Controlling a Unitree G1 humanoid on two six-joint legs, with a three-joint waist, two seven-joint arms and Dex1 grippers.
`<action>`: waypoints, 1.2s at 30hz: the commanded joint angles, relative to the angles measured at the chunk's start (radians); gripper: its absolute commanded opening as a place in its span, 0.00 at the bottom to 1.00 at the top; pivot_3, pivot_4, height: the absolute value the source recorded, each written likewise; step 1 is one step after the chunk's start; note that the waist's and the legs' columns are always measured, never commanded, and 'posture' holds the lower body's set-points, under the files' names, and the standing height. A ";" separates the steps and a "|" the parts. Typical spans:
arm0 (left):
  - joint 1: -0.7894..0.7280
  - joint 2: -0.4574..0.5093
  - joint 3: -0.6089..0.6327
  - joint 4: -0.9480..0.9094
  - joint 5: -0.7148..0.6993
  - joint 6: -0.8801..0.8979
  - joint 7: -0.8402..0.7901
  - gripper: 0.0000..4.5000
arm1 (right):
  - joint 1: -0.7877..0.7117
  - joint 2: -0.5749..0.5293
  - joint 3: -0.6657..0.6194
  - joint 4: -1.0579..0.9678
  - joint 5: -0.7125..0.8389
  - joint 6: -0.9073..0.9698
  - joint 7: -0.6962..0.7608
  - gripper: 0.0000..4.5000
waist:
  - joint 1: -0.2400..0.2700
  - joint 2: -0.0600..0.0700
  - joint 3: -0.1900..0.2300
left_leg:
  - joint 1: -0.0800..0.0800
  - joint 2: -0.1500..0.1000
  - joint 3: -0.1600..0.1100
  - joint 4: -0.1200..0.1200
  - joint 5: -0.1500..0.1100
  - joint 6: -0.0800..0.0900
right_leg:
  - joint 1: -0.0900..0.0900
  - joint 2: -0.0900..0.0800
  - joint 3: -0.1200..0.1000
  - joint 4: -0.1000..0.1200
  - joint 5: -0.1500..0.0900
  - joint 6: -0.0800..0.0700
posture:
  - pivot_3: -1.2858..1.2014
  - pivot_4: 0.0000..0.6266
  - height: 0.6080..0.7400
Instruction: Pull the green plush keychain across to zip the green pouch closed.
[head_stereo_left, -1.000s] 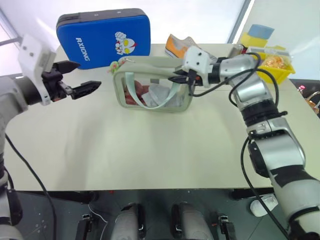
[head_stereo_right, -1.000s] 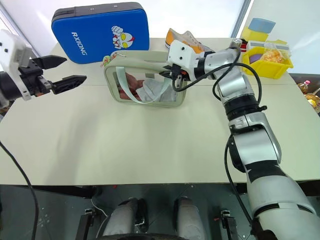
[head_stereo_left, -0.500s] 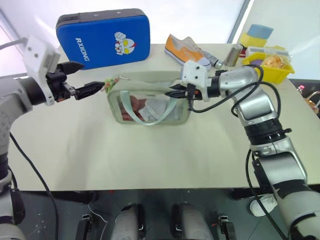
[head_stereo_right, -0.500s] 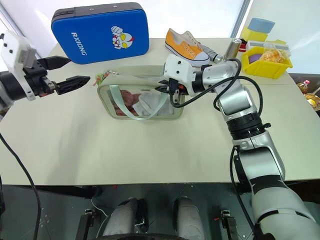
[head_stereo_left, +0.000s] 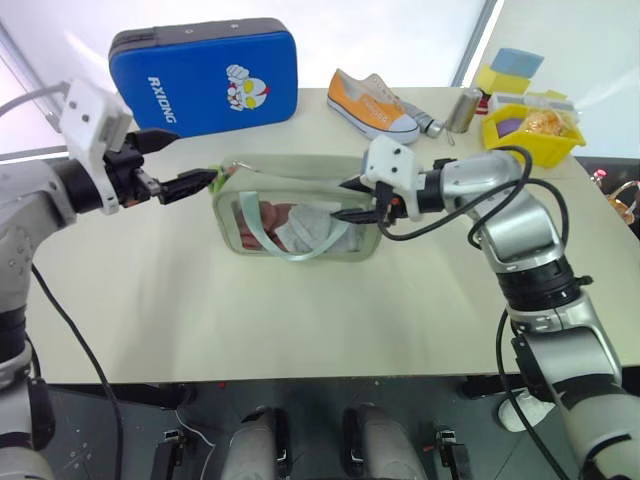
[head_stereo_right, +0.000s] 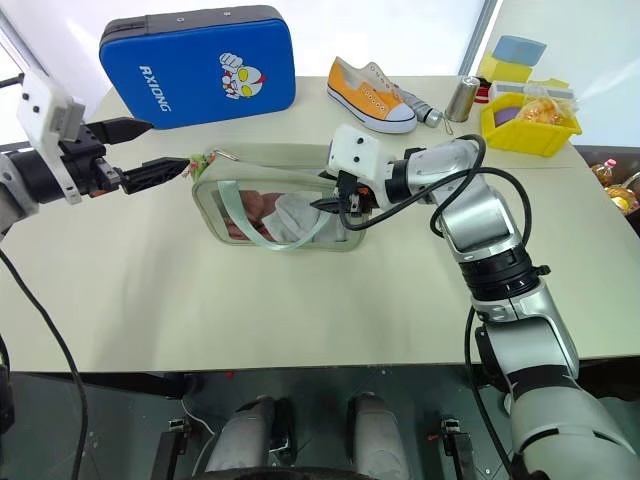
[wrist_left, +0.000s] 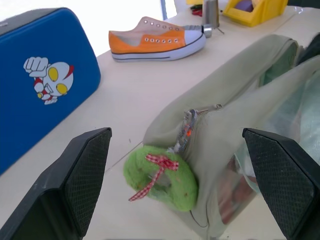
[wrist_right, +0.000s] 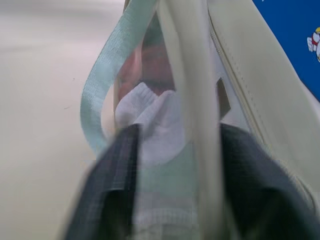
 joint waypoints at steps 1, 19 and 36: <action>0.009 0.030 0.053 0.141 0.076 -0.100 0.007 1.00 | -0.016 -0.086 -0.069 -0.078 0.046 0.023 0.034 0.58 | 0.002 0.000 0.000 | 0.000 0.000 0.000 0.000 0.000 0.000 | 0.000 0.000 0.000 0.000 0.000 0.000 | 0.52 0.24 1.00; -0.074 -0.075 -0.064 0.325 0.172 -0.227 -0.040 1.00 | 0.079 -0.115 -0.056 -0.105 0.091 0.053 -0.034 0.01 | 0.025 -0.001 -0.001 | 0.000 0.000 0.001 0.001 0.000 0.000 | 0.000 0.000 0.000 0.000 0.000 0.000 | 0.52 0.24 1.00; -0.180 -0.253 -0.162 0.514 0.280 -0.352 -0.030 1.00 | 0.076 -0.120 -0.039 -0.124 0.106 0.056 -0.023 0.01 | 0.024 -0.001 -0.001 | 0.000 0.000 0.001 0.001 0.000 0.000 | 0.000 0.000 0.000 0.000 0.000 0.000 | 0.52 0.24 1.00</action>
